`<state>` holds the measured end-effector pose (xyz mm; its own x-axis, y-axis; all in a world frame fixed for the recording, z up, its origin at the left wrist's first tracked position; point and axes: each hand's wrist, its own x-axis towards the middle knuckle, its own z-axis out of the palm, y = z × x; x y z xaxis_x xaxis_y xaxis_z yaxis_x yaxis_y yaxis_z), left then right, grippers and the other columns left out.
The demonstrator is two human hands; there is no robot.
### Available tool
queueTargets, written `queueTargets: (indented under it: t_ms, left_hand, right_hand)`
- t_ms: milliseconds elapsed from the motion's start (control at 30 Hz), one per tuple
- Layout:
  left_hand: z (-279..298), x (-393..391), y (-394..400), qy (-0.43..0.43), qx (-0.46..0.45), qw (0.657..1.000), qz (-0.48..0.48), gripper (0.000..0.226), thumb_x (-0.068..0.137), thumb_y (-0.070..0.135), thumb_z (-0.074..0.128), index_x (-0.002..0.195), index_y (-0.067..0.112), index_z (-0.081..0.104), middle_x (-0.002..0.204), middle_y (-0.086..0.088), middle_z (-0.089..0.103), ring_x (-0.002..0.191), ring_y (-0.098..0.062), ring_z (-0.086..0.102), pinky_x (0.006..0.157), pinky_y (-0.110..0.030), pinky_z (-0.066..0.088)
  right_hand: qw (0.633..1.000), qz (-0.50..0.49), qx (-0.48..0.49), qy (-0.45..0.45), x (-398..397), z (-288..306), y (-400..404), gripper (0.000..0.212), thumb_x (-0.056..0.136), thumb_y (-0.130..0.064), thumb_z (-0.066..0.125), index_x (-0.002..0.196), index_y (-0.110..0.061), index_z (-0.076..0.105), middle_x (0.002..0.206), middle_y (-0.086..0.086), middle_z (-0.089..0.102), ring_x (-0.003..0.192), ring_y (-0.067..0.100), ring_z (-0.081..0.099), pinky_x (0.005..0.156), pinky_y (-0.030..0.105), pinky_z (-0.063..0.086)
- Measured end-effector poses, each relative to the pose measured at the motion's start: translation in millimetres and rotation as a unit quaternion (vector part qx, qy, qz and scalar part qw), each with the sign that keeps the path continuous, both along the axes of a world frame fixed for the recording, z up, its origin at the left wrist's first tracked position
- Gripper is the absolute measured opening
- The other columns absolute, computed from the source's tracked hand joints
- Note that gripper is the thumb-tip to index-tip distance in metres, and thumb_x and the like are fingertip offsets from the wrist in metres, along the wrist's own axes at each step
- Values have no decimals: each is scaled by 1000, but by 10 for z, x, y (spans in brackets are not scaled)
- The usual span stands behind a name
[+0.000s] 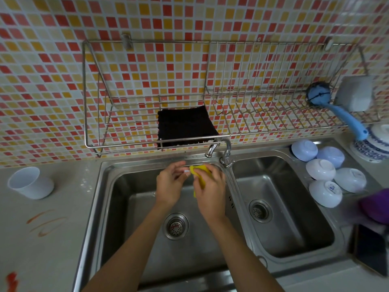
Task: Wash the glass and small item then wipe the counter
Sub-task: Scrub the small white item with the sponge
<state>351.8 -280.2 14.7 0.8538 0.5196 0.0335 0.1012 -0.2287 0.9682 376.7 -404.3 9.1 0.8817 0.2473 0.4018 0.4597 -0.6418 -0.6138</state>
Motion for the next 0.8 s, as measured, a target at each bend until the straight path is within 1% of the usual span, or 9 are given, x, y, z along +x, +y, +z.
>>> queueTargets:
  t_ms: [100, 167, 233, 300, 400, 433, 600, 700, 800]
  left_hand:
    - [15, -36, 8, -3, 21, 1000, -1, 36, 84, 5, 71, 118, 11, 63, 90, 9, 70, 85, 7, 65, 81, -8, 49]
    - [24, -60, 21, -6, 28, 1000, -6, 38, 84, 5, 71, 120, 11, 62, 91, 11, 69, 86, 8, 65, 82, -8, 49]
    - [27, -68, 34, -11, 31, 999, -7, 41, 83, 4, 71, 122, 12, 60, 93, 12, 69, 88, 6, 65, 83, -9, 50]
    - [25, -58, 37, -14, 34, 999, -8, 42, 83, 4, 71, 123, 11, 60, 93, 12, 69, 89, 5, 66, 82, -10, 50]
    - [25, -43, 27, -19, 39, 999, -9, 38, 83, 3, 71, 119, 9, 61, 92, 10, 70, 87, 3, 66, 81, -10, 50]
    - [21, -45, 27, -20, 43, 999, -7, 37, 83, 4, 71, 119, 9, 62, 92, 10, 70, 88, 3, 67, 81, -10, 50]
    - [-22, -107, 76, -1, 74, 997, 5, 33, 84, 6, 70, 116, 11, 66, 97, 2, 71, 84, 7, 64, 80, -4, 47]
    - [-29, -116, 95, 7, 91, 996, 4, 31, 85, 8, 70, 115, 11, 68, 98, 4, 72, 86, 3, 65, 79, -4, 47]
    - [0, -104, 75, 6, 108, 994, 0, 27, 87, 13, 69, 114, 12, 70, 101, 2, 73, 90, -4, 68, 84, -15, 51]
  right_hand:
    - [999, -30, -11, 32, 165, -5, -75, 25, 89, -20, 64, 112, -25, 71, 121, -1, 57, 110, 23, 48, 89, 23, 39]
    - [997, -54, -2, 47, 213, -13, -132, 24, 88, -19, 66, 110, -24, 72, 118, -1, 58, 107, 22, 50, 87, 19, 36]
    - [998, -48, 5, 40, 165, -2, -136, 23, 87, -20, 67, 109, -23, 73, 118, -1, 58, 107, 20, 49, 88, 20, 38]
    - [999, -19, 11, 47, 74, 27, -78, 25, 87, -22, 66, 111, -22, 72, 122, 1, 56, 115, 22, 47, 91, 23, 39]
    - [999, 2, 3, 52, 8, 37, 9, 26, 88, -24, 64, 113, -24, 70, 125, 0, 55, 124, 29, 44, 98, 35, 46]
    - [998, 1, 3, 57, 22, 28, 8, 26, 88, -24, 64, 114, -24, 70, 125, 0, 54, 123, 28, 44, 98, 34, 46]
    - [995, -30, 13, 91, 133, -51, -132, 23, 89, -17, 65, 110, -21, 71, 117, 0, 60, 109, 21, 53, 90, 18, 38]
    - [998, -14, 18, 61, 60, 3, -89, 23, 89, -19, 65, 111, -21, 70, 118, 0, 60, 108, 19, 55, 93, 29, 48]
    - [999, 10, 7, 30, -53, 76, 4, 25, 89, -19, 65, 114, -19, 69, 124, 2, 59, 113, 18, 54, 93, 22, 43]
